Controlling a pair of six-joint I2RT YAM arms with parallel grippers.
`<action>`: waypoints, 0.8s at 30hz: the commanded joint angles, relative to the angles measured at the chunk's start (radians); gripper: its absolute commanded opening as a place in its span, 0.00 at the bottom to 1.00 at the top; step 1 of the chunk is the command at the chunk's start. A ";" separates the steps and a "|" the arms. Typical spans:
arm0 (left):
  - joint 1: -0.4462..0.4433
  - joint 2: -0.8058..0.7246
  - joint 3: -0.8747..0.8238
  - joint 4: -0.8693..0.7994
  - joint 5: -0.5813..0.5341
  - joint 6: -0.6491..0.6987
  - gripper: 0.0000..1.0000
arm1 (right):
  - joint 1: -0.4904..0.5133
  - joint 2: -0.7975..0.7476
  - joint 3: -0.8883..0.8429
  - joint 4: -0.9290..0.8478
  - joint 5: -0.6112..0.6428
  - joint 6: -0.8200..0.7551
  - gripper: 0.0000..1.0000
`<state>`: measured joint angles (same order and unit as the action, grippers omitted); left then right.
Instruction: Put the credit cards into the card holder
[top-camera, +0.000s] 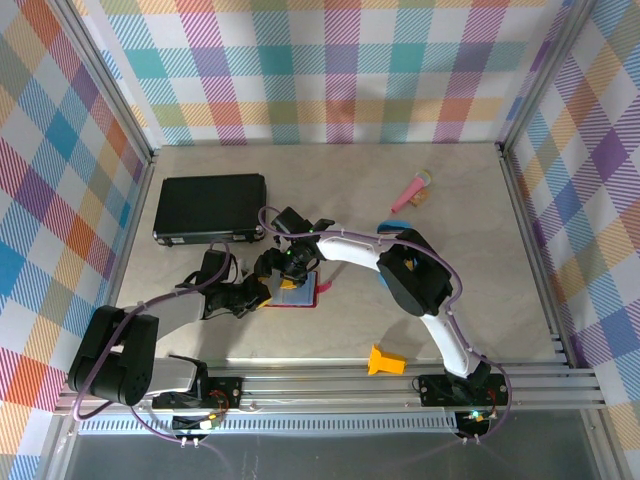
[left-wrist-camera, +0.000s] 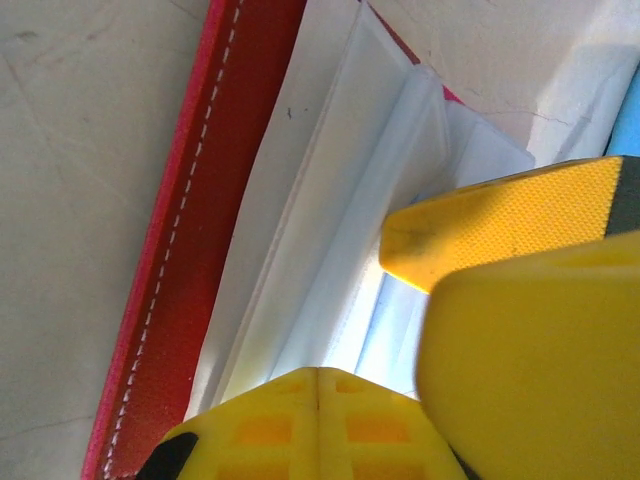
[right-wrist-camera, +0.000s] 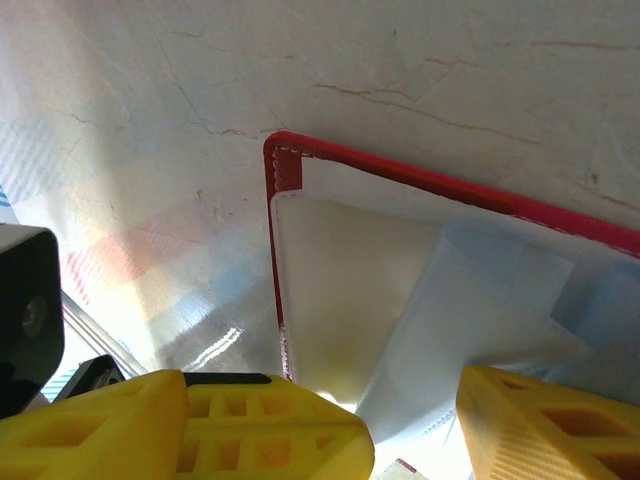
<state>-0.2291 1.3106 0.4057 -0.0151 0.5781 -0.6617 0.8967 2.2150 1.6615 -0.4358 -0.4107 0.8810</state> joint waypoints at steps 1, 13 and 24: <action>-0.007 0.011 -0.024 0.018 -0.013 0.014 0.00 | -0.007 -0.102 -0.034 0.007 0.061 -0.053 0.71; -0.007 -0.020 -0.012 -0.017 -0.030 0.027 0.00 | -0.024 -0.141 -0.090 -0.041 0.137 -0.091 0.72; -0.007 -0.017 0.000 -0.023 -0.029 0.026 0.00 | -0.019 -0.036 0.003 -0.004 0.028 -0.101 0.71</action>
<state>-0.2291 1.3060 0.3962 -0.0051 0.5591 -0.6575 0.8719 2.1498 1.6245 -0.4587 -0.3267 0.7952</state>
